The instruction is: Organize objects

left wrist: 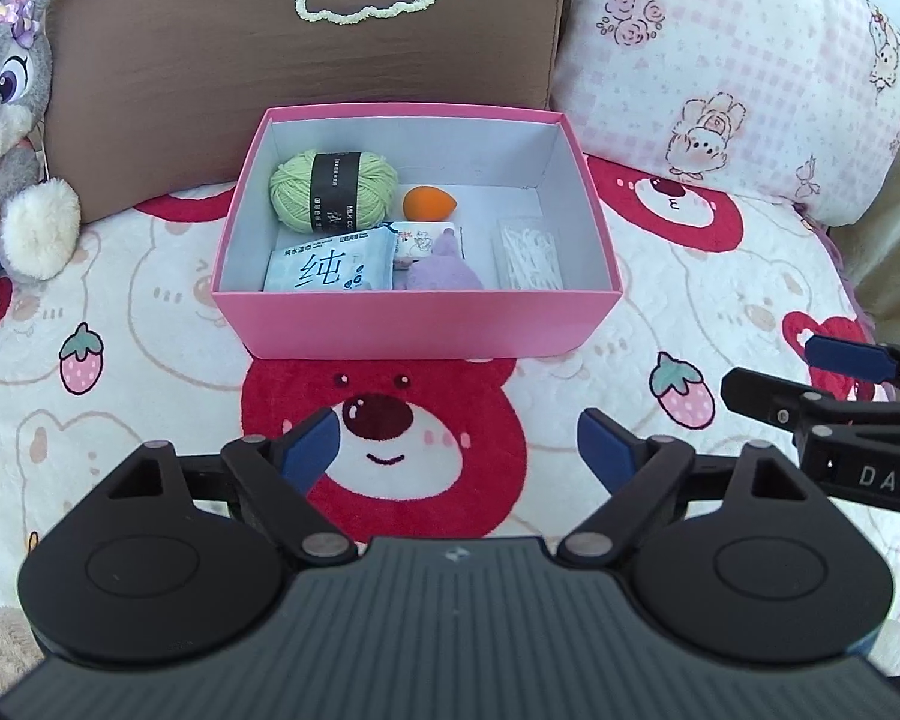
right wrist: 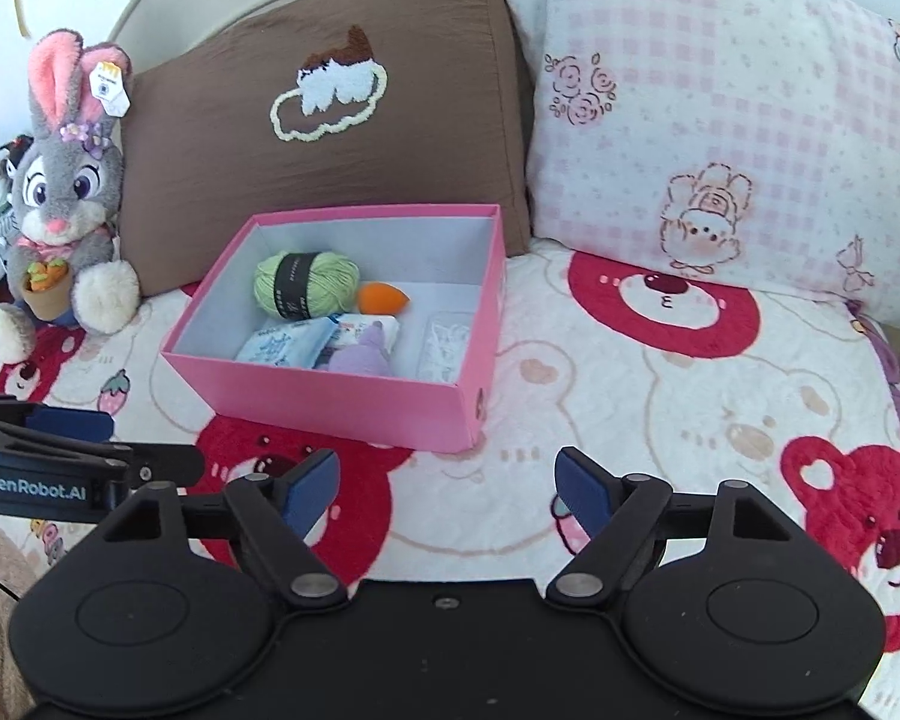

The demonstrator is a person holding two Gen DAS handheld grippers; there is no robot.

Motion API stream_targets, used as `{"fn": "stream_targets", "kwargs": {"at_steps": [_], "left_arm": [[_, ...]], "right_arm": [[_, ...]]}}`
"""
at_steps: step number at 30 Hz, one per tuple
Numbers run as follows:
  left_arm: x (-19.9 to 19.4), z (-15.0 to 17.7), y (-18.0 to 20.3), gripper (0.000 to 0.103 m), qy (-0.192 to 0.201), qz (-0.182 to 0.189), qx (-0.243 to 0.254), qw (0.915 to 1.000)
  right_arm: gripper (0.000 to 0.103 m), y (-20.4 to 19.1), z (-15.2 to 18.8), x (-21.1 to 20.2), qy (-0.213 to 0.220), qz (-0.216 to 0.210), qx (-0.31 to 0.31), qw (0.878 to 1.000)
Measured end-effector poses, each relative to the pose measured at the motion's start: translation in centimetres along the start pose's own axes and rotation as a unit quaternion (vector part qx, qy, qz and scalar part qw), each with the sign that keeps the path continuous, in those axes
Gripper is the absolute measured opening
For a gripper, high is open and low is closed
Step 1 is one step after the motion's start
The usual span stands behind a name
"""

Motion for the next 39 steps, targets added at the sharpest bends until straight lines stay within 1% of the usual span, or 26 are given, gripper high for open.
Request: {"fn": "stream_targets", "kwargs": {"at_steps": [2,4,5,6,7,11,15,18,22,26,31,33,35,39], "left_arm": [[0.0,0.0,-0.1,0.093,-0.002,0.002,-0.004,1.0],[-0.1,0.0,0.0,0.099,-0.005,0.005,-0.003,1.0],[-0.1,0.1,0.0,0.1,-0.009,0.006,-0.002,0.9999],[-0.1,0.2,0.0,0.1,-0.013,0.006,0.0,0.9999],[-0.1,0.2,0.1,0.1,-0.015,0.007,0.003,0.9999],[-0.2,0.3,-0.1,0.1,-0.027,0.013,0.0,0.9996],[-0.1,0.3,0.1,0.1,-0.042,0.013,0.013,0.9989],[-0.2,0.4,0.1,0.101,-0.043,0.011,0.019,0.9988],[-0.1,0.5,0.3,0.101,-0.049,0.015,0.027,0.9983],[-0.2,0.6,0.3,0.101,-0.05,0.021,0.03,0.9981],[-0.2,0.7,0.2,0.101,-0.053,0.019,0.029,0.998],[-0.2,0.8,0.1,0.101,-0.057,0.012,0.031,0.9978],[-0.4,0.8,0.1,0.101,-0.052,0.007,0.033,0.9981],[-0.5,0.8,0.0,0.101,-0.05,0.009,0.035,0.9981]], "right_arm": [[0.083,0.0,0.2,-0.2,-0.003,0.012,0.004,1.0],[0.084,0.0,0.3,-0.5,-0.005,0.015,0.013,1.0],[0.084,-0.1,0.4,-0.5,-0.007,0.017,0.019,1.0],[0.088,-0.1,0.5,-0.6,-0.009,0.019,0.024,1.0],[0.09,-0.2,0.6,-0.7,-0.01,0.022,0.027,0.999],[0.09,-0.4,0.8,-0.9,-0.016,0.034,0.032,0.999],[0.091,-0.4,0.9,-1.1,-0.021,0.039,0.043,0.998],[0.091,-0.7,1.0,-1.1,-0.028,0.04,0.044,0.998],[0.091,-1.1,1.2,-1.1,-0.041,0.054,0.022,0.997],[0.091,-1.4,1.6,-1.1,-0.051,0.059,0.01,0.997],[0.091,-1.3,1.7,-0.9,-0.057,0.055,0.016,0.997],[0.091,-1.3,1.7,-0.8,-0.058,0.057,0.021,0.996],[0.091,-1.2,1.8,-0.8,-0.059,0.058,0.023,0.996],[0.091,-0.8,1.8,-0.5,-0.064,0.063,0.037,0.995]]}}
Point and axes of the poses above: each gripper's, at about its wrist camera, not at the fingertips, and x roughly the way its jaws point, y to its right, z to its underside, the point moved 3 cm from there along x, roughly the way its jaws point, and after that the axes turned 11 degrees about -z, right-handed, at the moved point
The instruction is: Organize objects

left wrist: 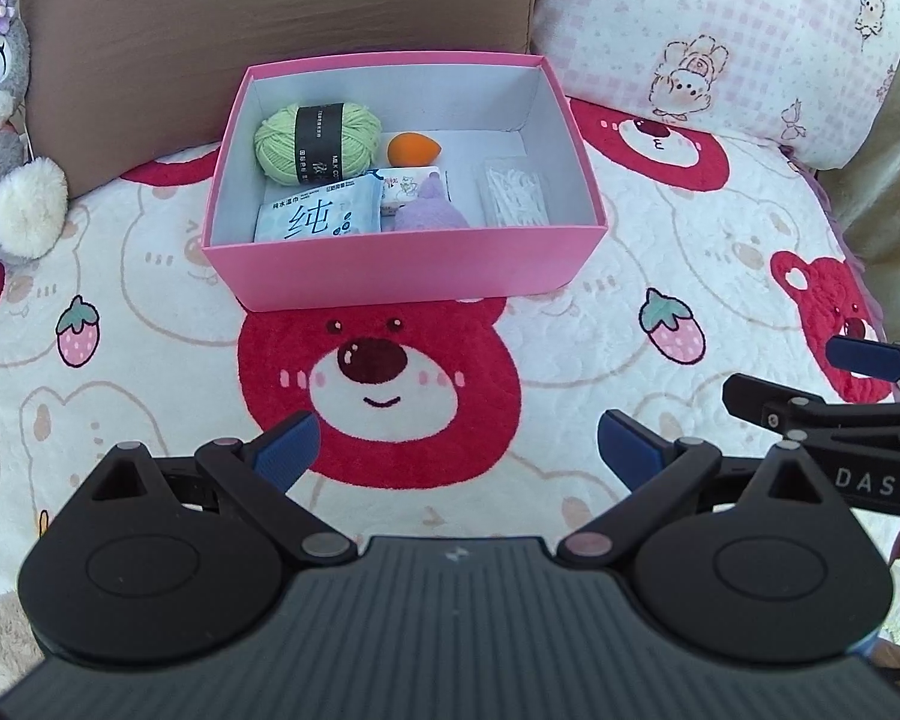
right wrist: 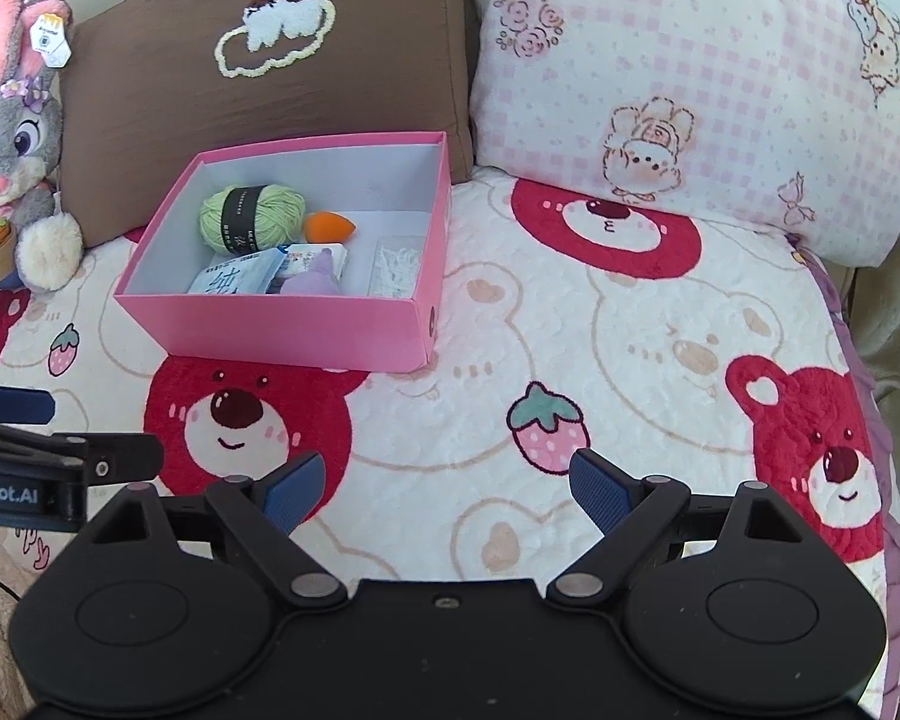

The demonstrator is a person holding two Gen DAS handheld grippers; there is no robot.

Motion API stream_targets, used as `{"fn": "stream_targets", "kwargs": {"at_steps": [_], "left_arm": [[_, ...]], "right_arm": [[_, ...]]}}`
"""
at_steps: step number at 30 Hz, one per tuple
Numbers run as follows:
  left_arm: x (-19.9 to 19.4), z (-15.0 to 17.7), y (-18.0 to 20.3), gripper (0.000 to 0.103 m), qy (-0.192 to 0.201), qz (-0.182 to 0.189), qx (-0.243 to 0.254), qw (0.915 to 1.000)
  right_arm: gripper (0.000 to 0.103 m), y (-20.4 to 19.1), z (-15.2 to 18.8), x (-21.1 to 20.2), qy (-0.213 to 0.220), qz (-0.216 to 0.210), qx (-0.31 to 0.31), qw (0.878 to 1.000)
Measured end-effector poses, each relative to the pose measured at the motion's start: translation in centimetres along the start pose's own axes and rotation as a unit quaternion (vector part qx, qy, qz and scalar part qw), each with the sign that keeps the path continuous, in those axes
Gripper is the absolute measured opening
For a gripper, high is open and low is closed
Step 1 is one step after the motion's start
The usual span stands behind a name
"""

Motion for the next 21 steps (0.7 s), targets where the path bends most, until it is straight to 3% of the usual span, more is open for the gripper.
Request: {"fn": "stream_targets", "kwargs": {"at_steps": [6,21], "left_arm": [[0.3,0.0,0.2,0.101,-0.011,-0.008,0.01,0.9999],[0.7,-0.1,0.5,0.101,-0.009,-0.009,0.014,0.9998]], "right_arm": [[0.091,0.9,-0.1,-0.1,-0.005,-0.01,0.037,0.999],[0.091,1.1,0.4,0.3,-0.001,-0.007,0.013,1.0]]}}
Point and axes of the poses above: each gripper's, at about its wrist camera, not at the fingertips, and x roughly the way its jaws point, y to its right, z to its underside, the point moved 3 cm from there along x, roughly the way its jaws point, and after that the axes turned 11 degrees about -z, right-handed, at the moved point
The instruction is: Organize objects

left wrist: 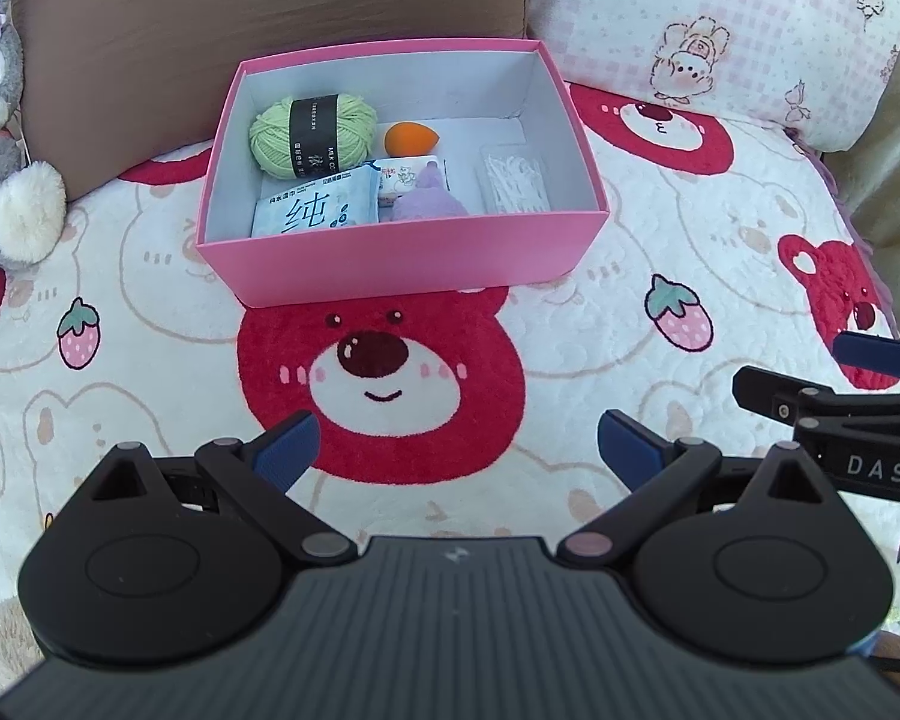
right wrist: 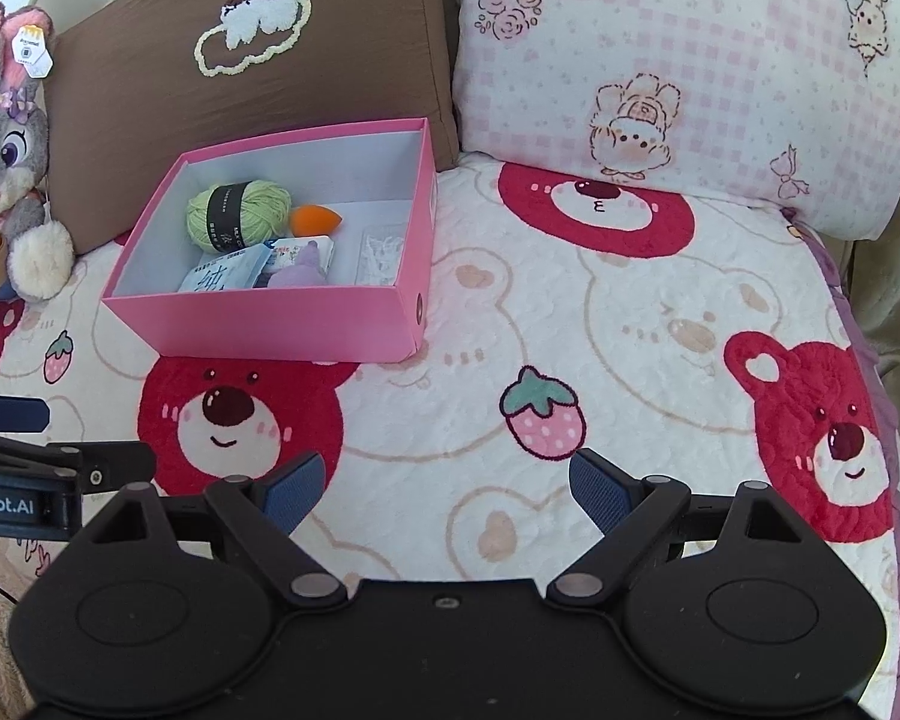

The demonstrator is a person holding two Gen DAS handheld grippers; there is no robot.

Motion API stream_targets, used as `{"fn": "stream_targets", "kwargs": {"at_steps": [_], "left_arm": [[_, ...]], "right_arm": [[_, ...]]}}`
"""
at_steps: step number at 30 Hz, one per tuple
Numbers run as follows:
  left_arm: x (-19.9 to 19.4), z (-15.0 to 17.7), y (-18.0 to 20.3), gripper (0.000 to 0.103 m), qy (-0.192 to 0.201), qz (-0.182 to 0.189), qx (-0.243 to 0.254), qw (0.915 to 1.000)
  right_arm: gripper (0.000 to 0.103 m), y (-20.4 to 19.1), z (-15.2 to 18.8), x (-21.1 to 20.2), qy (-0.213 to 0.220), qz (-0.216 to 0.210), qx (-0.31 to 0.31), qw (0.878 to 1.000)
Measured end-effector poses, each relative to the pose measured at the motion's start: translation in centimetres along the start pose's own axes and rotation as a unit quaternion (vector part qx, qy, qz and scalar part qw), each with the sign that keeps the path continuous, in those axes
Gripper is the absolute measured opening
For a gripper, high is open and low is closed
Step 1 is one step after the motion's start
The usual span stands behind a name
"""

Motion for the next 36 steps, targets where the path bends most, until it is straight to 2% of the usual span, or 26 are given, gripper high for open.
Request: {"fn": "stream_targets", "kwargs": {"at_steps": [11,21,36], "left_arm": [[0.6,0.0,-0.2,0.101,-0.005,0.002,-0.011,0.9999],[0.7,0.0,-0.2,0.101,-0.005,0.004,-0.01,0.9999],[-0.3,0.2,0.0,0.101,0.005,0.004,-0.006,1.0]], "right_arm": [[0.091,-1.0,0.1,-0.5,0.015,0.002,-0.019,1.0],[0.091,-0.3,0.0,-1.2,0.027,0.011,-0.009,1.0],[0.091,-0.4,0.1,-1.2,0.028,0.02,-0.014,0.999]]}}
Point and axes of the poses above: each gripper's, at about its wrist camera, not at the fingertips, and x roughly the way its jaws point, y to its right, z to its underside, the point moved 3 cm from there along x, roughly the way its jaws point, and after that the axes turned 11 degrees about -z, right-handed, at the moved point
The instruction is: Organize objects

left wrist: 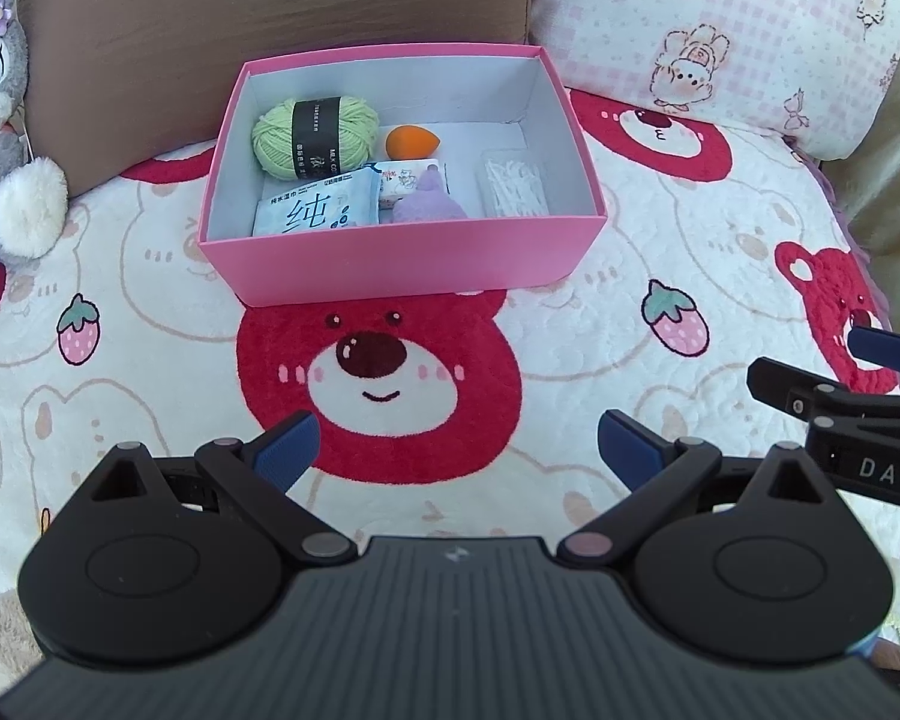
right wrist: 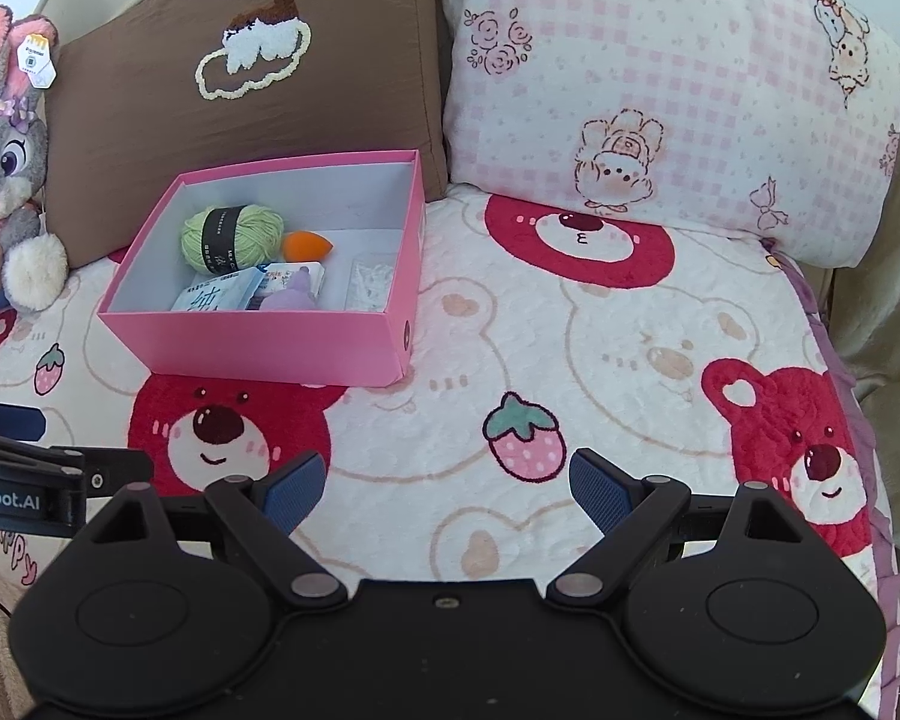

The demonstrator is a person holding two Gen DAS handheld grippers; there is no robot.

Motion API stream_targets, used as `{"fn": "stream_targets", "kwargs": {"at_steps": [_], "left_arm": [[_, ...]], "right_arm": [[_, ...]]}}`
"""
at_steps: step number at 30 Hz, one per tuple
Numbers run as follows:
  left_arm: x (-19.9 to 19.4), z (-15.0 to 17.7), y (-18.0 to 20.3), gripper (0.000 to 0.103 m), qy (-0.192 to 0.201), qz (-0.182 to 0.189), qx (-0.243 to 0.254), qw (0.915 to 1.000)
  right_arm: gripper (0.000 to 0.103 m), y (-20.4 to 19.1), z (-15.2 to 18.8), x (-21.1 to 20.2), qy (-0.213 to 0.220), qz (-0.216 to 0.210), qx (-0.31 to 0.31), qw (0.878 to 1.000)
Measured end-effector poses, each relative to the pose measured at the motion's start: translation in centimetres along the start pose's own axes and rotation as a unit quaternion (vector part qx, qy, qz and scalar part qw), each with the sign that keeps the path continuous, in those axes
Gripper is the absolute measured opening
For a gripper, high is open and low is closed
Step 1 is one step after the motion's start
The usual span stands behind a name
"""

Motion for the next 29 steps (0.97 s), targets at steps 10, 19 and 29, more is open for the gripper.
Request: {"fn": "stream_targets", "kwargs": {"at_steps": [10,19,29], "left_arm": [[-0.77,-0.02,0.06,0.101,0.006,0.003,-0.008,0.9999],[-0.48,-0.09,-0.42,0.101,0.001,0.0,-0.008,1.0],[-0.23,0.0,-0.18,0.101,-0.004,0.0,-0.003,1.0]], "right_arm": [[0.091,-0.06,0.05,-0.12,-0.002,-0.002,0.006,1.0],[0.091,-0.13,0.22,-0.04,-0.005,-0.002,0.006,1.0],[0.091,-0.37,0.26,0.14,-0.008,-0.001,0.006,1.0]]}}
Point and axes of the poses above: each gripper's, at about its wrist camera, not at the fingertips, and x roughly the way its jaws point, y to its right, z to its underside, the point moved 3 cm from there along x, roughly the way its jaws point, and after that the axes turned 11 degrees about -z, right-handed, at the moved point
